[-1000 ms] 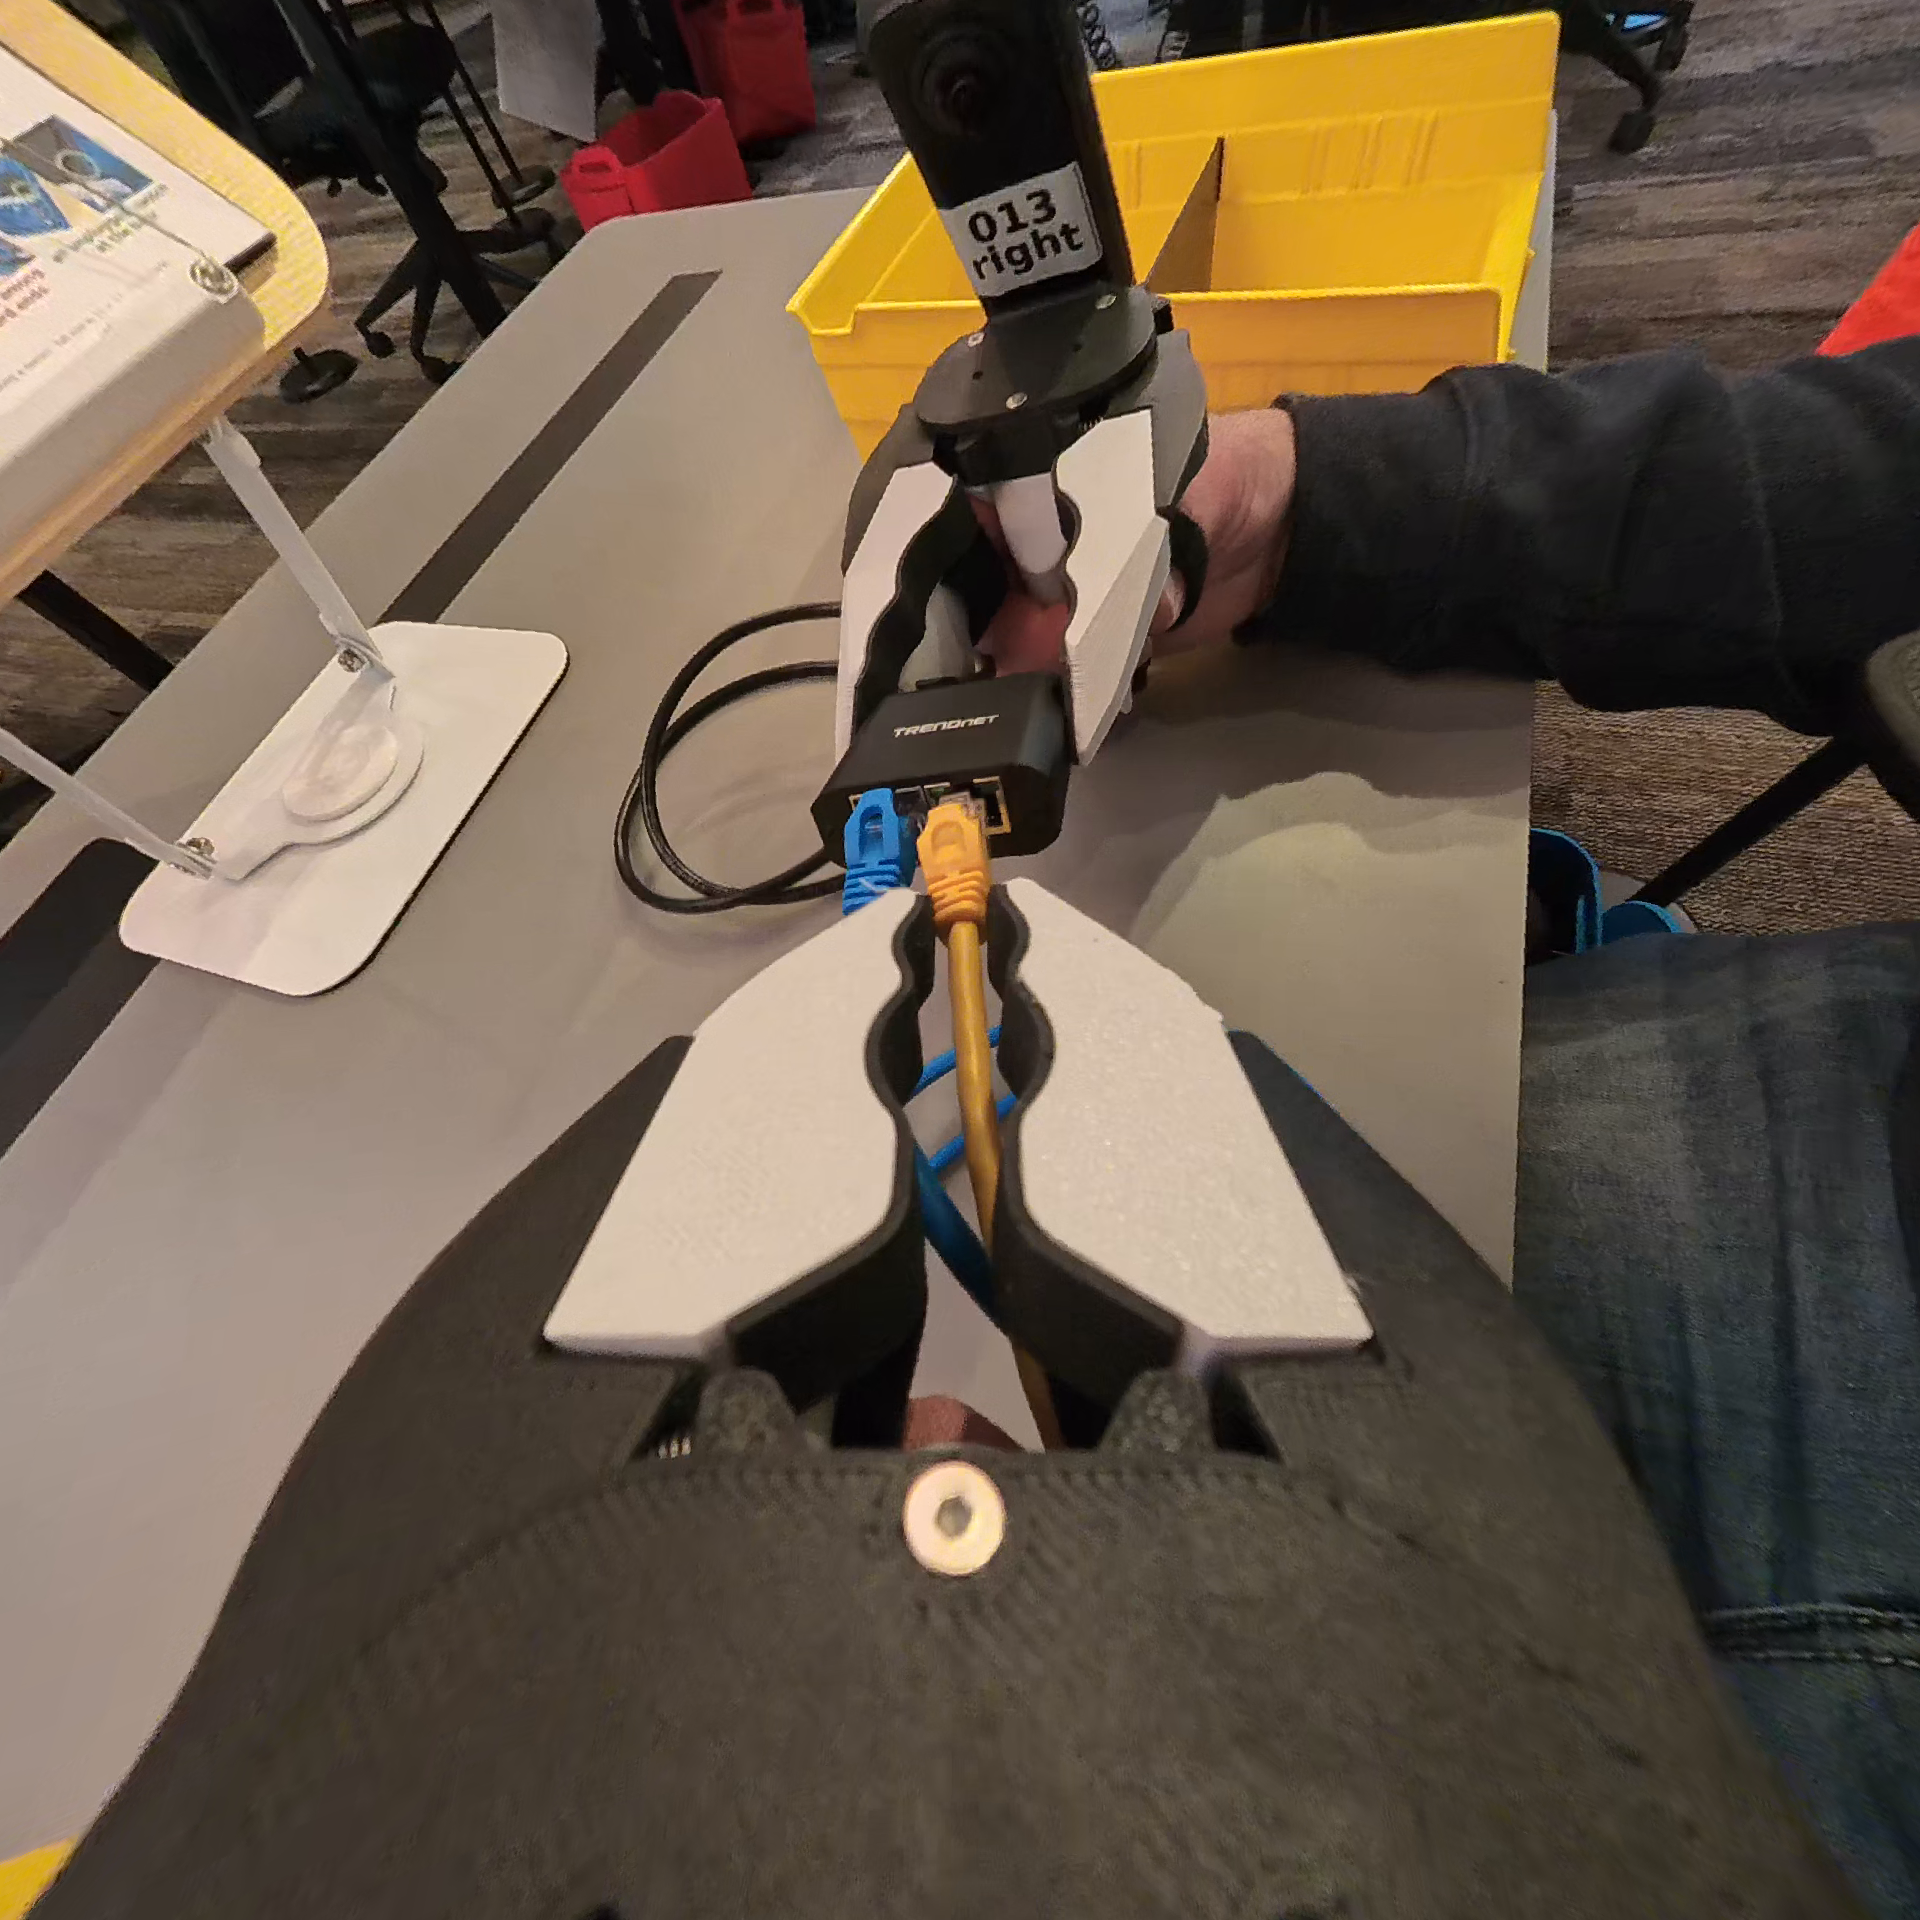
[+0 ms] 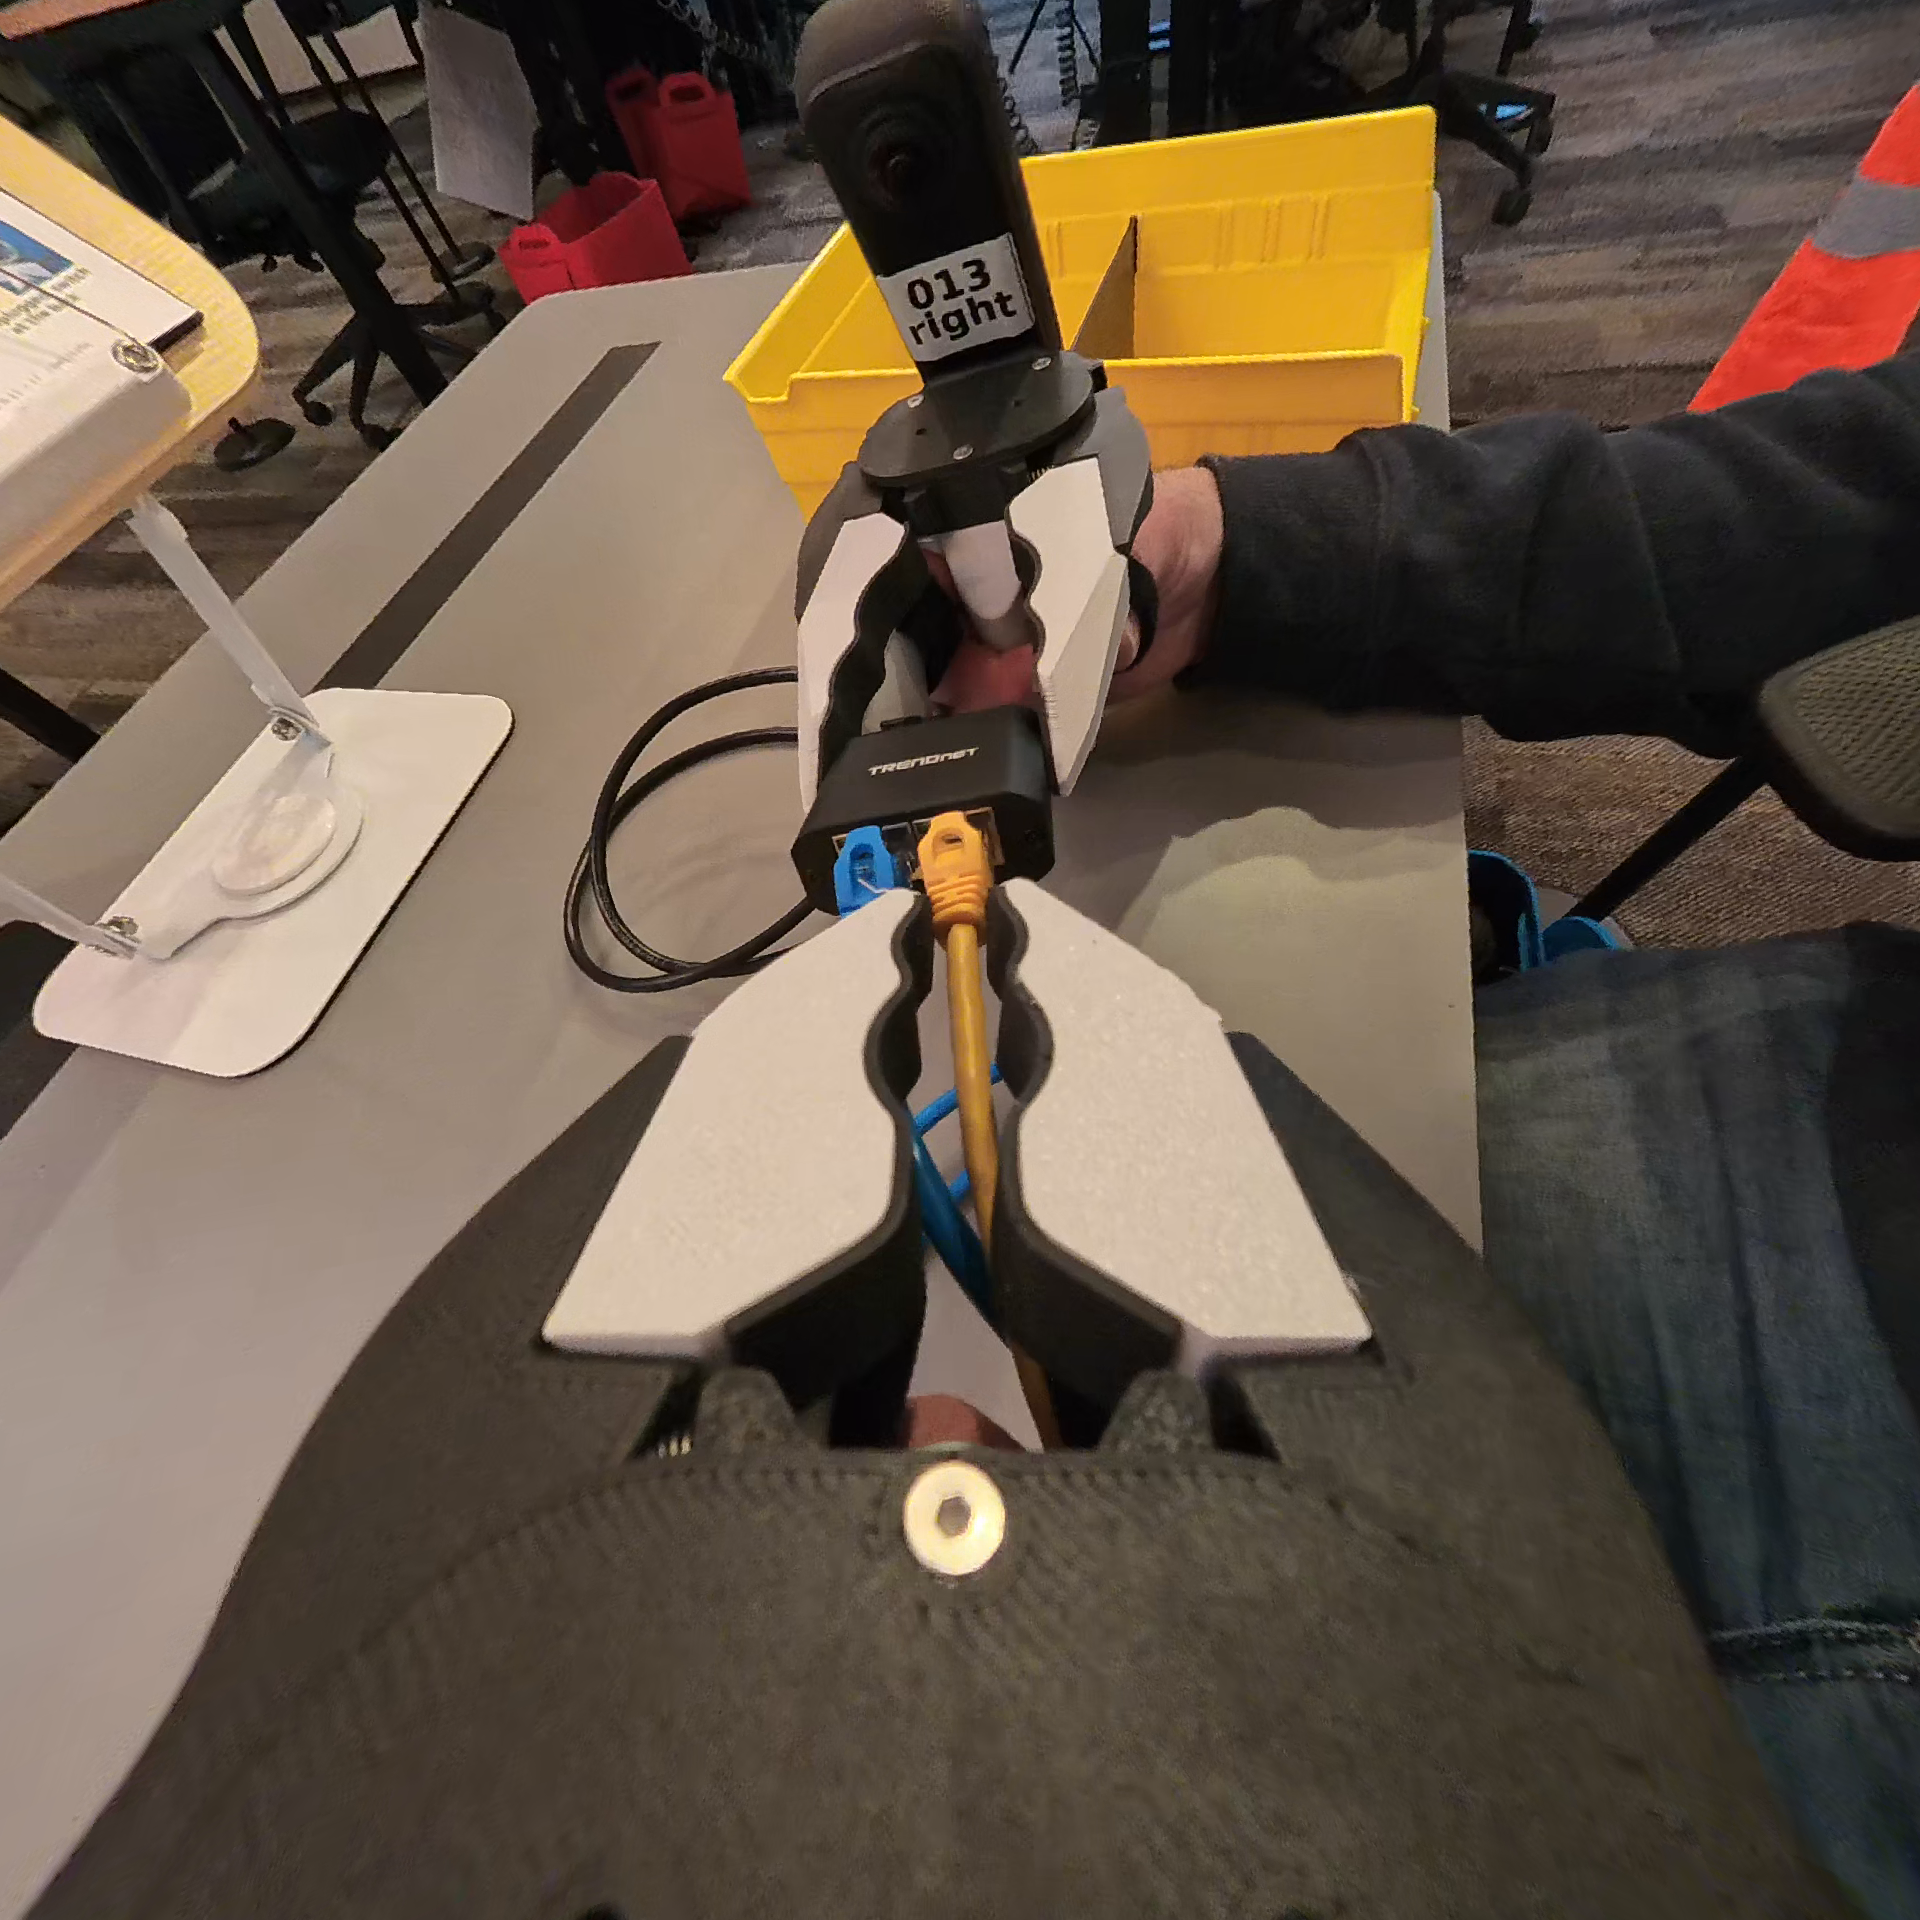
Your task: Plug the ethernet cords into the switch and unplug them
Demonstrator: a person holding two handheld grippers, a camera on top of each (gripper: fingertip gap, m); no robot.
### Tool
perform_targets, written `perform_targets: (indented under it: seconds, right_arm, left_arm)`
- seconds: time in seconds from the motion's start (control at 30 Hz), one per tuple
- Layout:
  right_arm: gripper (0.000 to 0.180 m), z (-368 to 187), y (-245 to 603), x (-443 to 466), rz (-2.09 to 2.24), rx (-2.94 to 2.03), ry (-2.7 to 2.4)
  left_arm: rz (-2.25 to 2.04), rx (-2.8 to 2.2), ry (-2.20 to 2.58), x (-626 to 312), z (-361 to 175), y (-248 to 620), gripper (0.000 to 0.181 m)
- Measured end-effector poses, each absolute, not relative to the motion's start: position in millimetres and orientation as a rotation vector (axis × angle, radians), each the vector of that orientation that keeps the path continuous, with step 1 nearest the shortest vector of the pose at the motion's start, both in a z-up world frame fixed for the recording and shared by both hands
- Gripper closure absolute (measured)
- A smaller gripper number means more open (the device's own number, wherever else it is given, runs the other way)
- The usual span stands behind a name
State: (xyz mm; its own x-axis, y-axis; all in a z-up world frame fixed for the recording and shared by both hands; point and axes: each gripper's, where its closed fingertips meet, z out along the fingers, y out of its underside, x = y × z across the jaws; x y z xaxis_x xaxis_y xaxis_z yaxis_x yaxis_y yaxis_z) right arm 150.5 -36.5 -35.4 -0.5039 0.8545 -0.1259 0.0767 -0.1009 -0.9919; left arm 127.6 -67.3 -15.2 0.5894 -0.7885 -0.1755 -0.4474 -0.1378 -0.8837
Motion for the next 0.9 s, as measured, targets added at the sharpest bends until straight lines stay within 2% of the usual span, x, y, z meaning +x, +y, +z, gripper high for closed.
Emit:
perform_targets:
  seconds: [0.03, 0.9]
  right_arm:
    - [0.124, -35.6, -36.6, 150.5, 1.663, -1.034, -1.575]
    - [0.124, -33.2, -32.1, 150.4, 1.607, -1.02, -1.545]
  left_arm:
    - [-0.419, -1.777, 1.009, 127.7, -15.5, -67.3, 0.171]
    - [-0.501, -1.808, 0.868, 128.7, -17.9, -60.5, 0.171]
